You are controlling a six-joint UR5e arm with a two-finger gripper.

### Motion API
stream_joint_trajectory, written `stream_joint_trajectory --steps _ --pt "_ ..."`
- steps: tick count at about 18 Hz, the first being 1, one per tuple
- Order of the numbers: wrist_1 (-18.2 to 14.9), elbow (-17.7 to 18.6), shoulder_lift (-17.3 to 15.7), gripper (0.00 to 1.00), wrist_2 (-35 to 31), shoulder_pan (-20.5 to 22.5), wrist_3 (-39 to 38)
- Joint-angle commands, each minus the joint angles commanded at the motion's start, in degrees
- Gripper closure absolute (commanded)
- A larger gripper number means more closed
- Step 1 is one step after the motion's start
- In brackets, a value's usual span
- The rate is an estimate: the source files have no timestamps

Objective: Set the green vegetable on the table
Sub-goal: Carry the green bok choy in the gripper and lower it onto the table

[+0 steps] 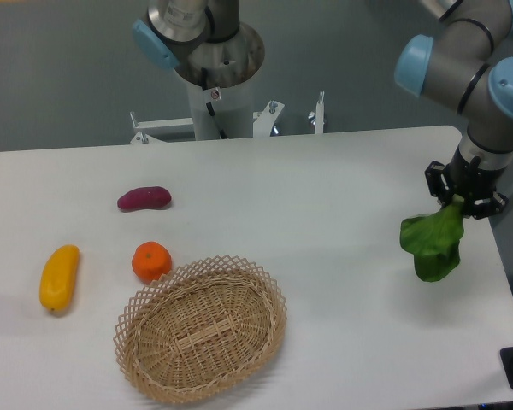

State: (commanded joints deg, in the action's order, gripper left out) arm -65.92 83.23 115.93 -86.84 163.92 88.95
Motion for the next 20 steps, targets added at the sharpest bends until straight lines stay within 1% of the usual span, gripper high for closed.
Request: stream_joint_trajectory --steps 6,9,12,14,16,18,20 --pt "0.1 0.0 0.0 0.82 -0.1 -0.1 -0.5" --pt "0.1 -0.1 0.0 0.82 -0.1 -1.0 -0.5" --pt "0.3 1.1 -0.4 0.81 0.2 -2.2 -2.5" --pt "0.4 2.8 -1.2 0.81 0.2 -2.9 -5.3" --pt "0.7 6.5 -4.1 0.81 0.2 -4.4 -6.6" --pt "1.8 10.2 -6.1 0.81 0.4 -4.7 -6.4" --pt "2.0 13.0 -7.9 0.81 0.5 -5.1 -6.4"
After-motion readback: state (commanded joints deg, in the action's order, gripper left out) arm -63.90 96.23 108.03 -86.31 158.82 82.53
